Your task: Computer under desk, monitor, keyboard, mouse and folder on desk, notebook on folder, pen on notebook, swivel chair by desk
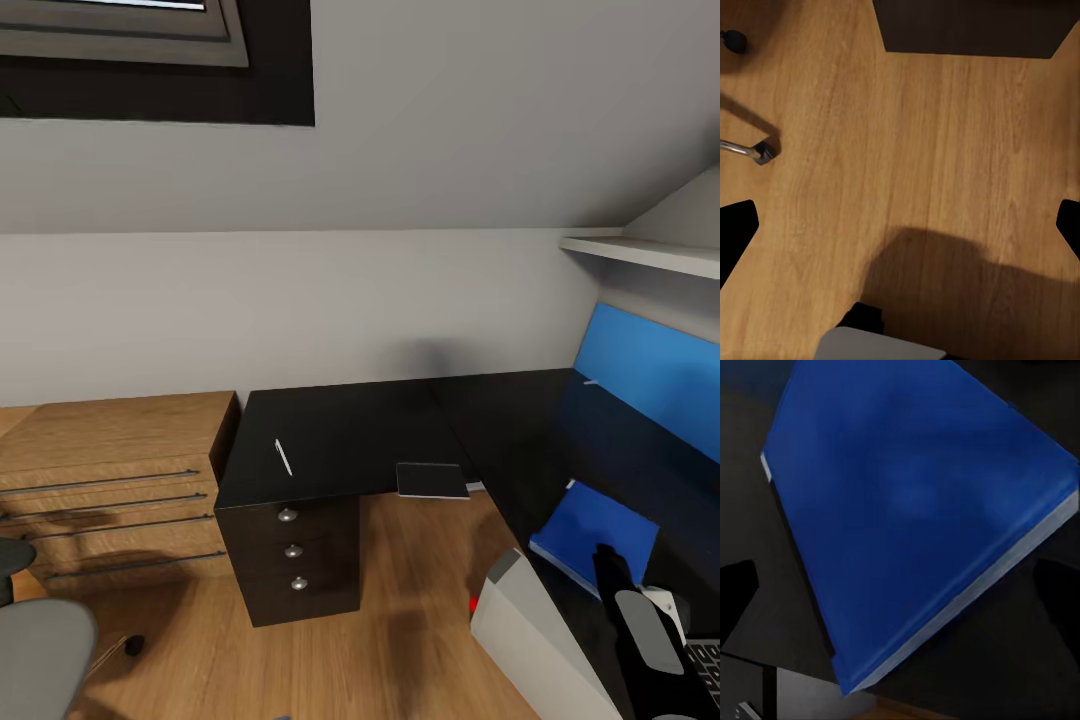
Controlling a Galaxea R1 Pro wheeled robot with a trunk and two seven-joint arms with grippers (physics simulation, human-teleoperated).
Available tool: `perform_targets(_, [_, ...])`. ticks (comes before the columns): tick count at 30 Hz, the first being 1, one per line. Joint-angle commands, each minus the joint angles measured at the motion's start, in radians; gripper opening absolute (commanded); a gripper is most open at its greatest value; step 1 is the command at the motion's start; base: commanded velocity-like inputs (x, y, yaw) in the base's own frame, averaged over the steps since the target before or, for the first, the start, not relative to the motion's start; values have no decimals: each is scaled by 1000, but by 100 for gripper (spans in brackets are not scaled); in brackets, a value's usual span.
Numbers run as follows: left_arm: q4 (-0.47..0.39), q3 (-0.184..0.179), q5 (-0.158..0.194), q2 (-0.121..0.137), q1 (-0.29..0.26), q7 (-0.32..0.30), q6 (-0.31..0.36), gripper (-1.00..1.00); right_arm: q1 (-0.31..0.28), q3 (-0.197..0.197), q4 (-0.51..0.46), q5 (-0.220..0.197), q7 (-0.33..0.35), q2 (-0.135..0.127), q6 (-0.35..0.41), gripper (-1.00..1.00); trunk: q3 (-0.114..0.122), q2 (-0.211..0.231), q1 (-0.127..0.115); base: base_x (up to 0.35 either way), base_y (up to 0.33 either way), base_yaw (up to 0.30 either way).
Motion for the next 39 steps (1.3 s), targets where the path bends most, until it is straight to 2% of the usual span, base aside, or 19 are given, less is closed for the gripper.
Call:
perform_targets(1, [0, -8, 11, -3, -2, 6, -7, 100, 0, 0, -1, -9, -3, 0, -2, 100, -1, -1, 0, 0, 0, 0])
perform_targets(11, [0, -6, 11, -10, -2, 6, -7, 100, -1, 1, -2, -10, -3, 0, -2, 100, -1, -1, 0, -3, 0, 0])
perform_targets(25, [1, -6, 11, -10, -2, 6, -7, 100, -1, 2, -2, -10, -2, 0, -1, 100, -1, -1, 0, -115, 0, 0])
perform_targets(31, [1, -6, 13, -9, -2, 6, -6, 100, -1, 7, -3, -11, 2, 2, 0, 100, 18, 41, -23, -4, 0, 0])
perform_targets(38, [1, -6, 13, -8, -2, 6, -5, 100, 0, 52, -5, -12, 5, 3, 1, 100, 40, 90, -50, 0, 0, 0])
perform_targets(39, [1, -6, 14, -9, -2, 6, -5, 100, 0, 84, -11, -13, 14, 5, 1, 100, 43, 97, -54, 0, 0, 0])
